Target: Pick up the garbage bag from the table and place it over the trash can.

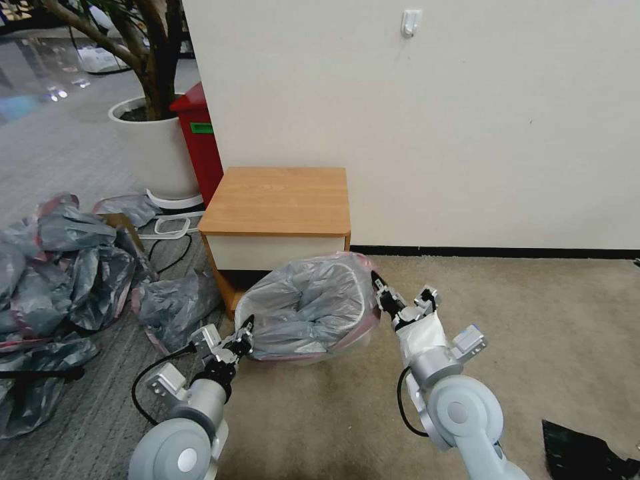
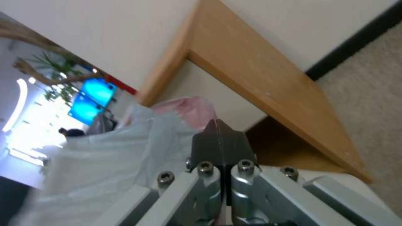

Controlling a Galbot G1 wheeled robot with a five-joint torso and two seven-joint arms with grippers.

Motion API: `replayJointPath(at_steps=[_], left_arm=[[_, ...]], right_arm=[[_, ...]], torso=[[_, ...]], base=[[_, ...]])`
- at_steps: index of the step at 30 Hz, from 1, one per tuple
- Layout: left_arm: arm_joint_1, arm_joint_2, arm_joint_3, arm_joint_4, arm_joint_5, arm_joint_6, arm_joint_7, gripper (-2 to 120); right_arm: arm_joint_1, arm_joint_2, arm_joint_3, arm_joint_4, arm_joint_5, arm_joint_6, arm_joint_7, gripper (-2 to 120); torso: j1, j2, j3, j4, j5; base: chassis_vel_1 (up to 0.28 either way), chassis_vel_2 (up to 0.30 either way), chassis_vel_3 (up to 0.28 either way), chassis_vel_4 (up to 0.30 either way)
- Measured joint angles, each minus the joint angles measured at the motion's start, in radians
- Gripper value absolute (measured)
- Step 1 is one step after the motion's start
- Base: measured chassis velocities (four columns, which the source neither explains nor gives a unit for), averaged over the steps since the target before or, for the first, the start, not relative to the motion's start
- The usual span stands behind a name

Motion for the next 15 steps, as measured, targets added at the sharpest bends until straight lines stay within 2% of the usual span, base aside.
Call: replayJointPath(at_steps=[5,15], left_arm=[[-0.005,0.001,0.000,-0.005,-0.022,0.002,0.001,6],[-0.003,0.000,0.004,-0.020,-0.029,0.005,0.002,6]], right_arm=[[0.013,-0.011,0.002,-0.067,-0.022,-0.031,-0.006,0],[0.034,-0.008,0.007,-0.163,-0.052,-0.024,-0.029,0]], torso=[[0.000,0.000,0.000,-0.0001,0.0000],[0.000,0.000,0.000,0.0000,0.0000]], base=[[0.000,0.000,0.000,0.000],[0.000,0.000,0.000,0.000]])
